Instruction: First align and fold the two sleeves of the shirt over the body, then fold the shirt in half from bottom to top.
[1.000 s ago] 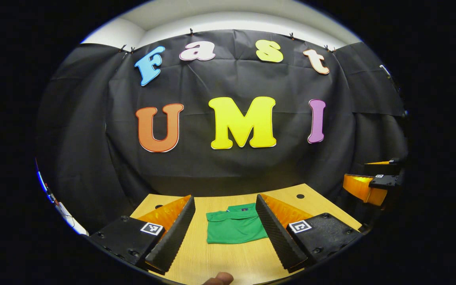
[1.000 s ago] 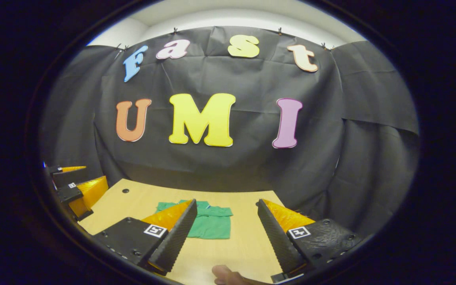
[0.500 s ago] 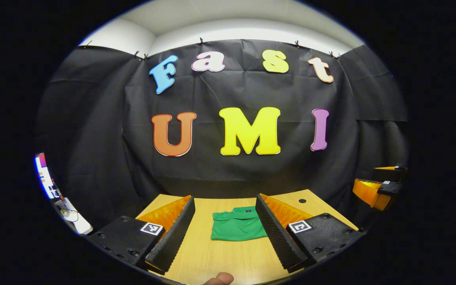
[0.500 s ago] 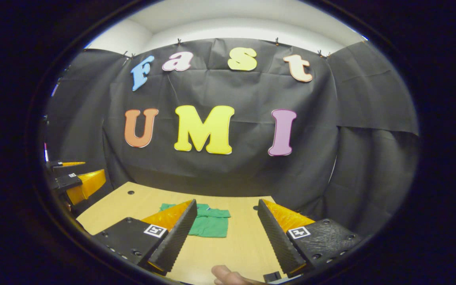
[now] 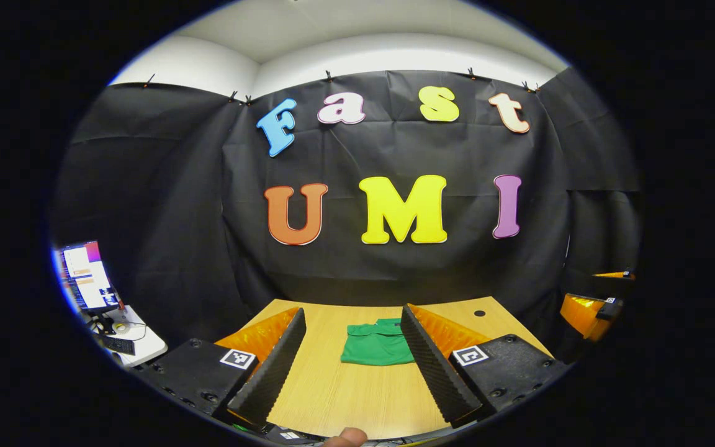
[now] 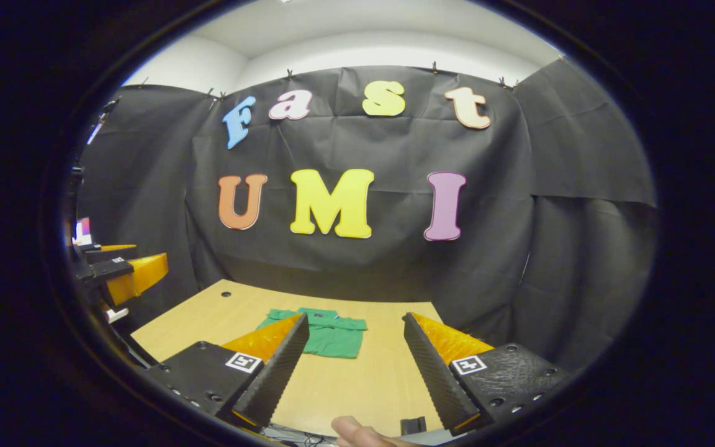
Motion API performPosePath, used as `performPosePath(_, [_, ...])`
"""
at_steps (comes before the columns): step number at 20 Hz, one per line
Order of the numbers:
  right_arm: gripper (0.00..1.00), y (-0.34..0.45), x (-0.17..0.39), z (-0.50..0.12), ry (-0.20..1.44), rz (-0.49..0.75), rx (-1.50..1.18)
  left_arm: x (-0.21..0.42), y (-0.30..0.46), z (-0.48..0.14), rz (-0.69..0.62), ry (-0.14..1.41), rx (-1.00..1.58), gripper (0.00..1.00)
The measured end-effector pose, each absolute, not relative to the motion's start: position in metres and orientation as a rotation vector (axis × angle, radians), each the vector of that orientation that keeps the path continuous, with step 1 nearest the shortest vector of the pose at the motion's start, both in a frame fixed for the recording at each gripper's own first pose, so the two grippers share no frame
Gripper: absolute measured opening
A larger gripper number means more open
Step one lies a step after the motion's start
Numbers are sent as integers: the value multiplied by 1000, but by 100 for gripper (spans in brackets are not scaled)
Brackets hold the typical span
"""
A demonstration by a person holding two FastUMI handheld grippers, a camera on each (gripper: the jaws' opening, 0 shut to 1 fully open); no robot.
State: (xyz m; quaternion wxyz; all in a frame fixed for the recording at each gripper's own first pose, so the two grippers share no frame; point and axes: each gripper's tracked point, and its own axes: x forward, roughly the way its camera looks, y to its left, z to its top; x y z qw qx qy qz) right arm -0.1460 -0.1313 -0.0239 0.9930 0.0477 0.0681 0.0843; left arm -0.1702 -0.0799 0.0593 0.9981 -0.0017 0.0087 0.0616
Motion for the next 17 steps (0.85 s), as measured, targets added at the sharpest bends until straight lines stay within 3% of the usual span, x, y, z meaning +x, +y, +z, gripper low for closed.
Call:
performPosePath(7, [94,-127,-157,-18,116,193,78,-188,-81,59,133,12,-40,99])
performPosePath(8, [94,-127,-159,-17,115,193,74,-189,-81,56,134,19,-49,95])
performPosePath(10, [95,-124,-161,-15,107,194,66,-190,-79,53,142,25,-44,99])
performPosePath(11, [97,-125,-159,-14,99,191,63,-190,-77,52,142,27,-39,94])
performPosePath(12, [97,-125,-159,-13,90,188,64,-192,-78,51,134,26,-39,99])
performPosePath(17, [95,-118,-153,-21,111,178,68,-181,-81,40,109,49,-51,99])
